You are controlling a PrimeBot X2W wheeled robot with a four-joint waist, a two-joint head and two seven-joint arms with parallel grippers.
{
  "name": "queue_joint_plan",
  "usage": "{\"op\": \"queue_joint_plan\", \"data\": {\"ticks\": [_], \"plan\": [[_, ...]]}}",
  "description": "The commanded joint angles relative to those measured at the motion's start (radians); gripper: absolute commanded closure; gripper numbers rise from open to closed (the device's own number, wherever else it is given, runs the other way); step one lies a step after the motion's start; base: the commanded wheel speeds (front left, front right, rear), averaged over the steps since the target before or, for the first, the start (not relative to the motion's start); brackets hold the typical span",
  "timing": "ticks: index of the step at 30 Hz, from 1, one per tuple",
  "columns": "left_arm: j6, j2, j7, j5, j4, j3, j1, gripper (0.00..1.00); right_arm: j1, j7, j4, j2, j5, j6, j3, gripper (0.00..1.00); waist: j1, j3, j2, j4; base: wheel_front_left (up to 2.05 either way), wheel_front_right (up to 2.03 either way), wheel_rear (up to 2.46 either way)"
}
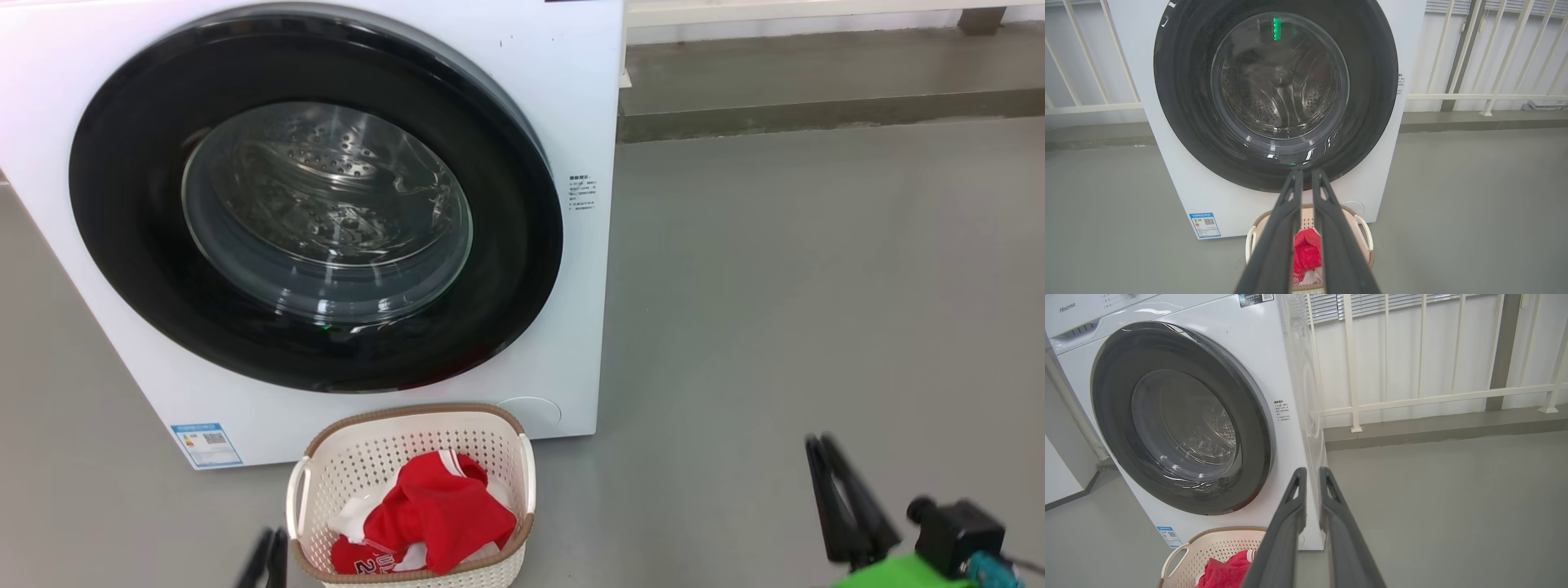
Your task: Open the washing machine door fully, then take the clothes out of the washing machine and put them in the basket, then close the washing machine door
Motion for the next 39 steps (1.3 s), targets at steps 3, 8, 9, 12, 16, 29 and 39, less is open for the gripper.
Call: {"op": "queue_joint_plan", "data": {"ticks": [3, 8, 9, 12, 16, 29, 39], "plan": [[0.0, -0.003, 0.008, -0.019, 0.016, 0.004, -0.003, 1.0, 0.005, 0.005, 0.014, 0.002, 0.018, 0.0, -0.001, 1.0, 0.0, 0.001, 0.0, 0.0, 0.0, 0.0, 0.0], [0.0, -0.002, 0.025, -0.079, 0.019, 0.008, -0.014, 1.0, -0.002, 0.02, 0.014, 0.001, 0.07, 0.0, -0.006, 1.0, 0.0023, 0.004, 0.0, 0.0, 0.0, 0.0, 0.0], [0.0, -0.002, 0.028, -0.091, 0.019, 0.008, -0.015, 1.0, -0.003, 0.023, 0.013, 0.001, 0.08, 0.0, -0.007, 1.0, 0.0021, 0.005, 0.0, 0.0, 0.0, 0.0, 0.0], [-0.001, -0.002, 0.035, -0.127, 0.019, 0.008, -0.019, 1.0, -0.007, 0.032, 0.013, 0.0, 0.111, 0.0, -0.009, 1.0, 0.0003, 0.01, 0.0, 0.001, 0.0, 0.0, 0.0], [-0.001, -0.001, 0.045, -0.176, 0.02, 0.008, -0.026, 1.0, -0.013, 0.044, 0.013, 0.0, 0.152, 0.0, -0.012, 1.0, 0.0, 0.014, 0.0, 0.001, 0.0, 0.0, 0.0], [-0.002, 0.0, 0.08, -0.332, 0.025, 0.013, -0.05, 1.0, -0.031, 0.082, 0.014, -0.003, 0.287, 0.0, -0.022, 1.0, 0.0, 0.027, 0.0, 0.002, 0.0, 0.0, 0.0], [-0.002, 0.001, 0.109, -0.451, 0.03, 0.017, -0.069, 1.0, -0.045, 0.111, 0.015, -0.004, 0.39, 0.0, -0.03, 1.0, 0.0, 0.037, 0.0, 0.002, 0.0, 0.0, 0.0]]}}
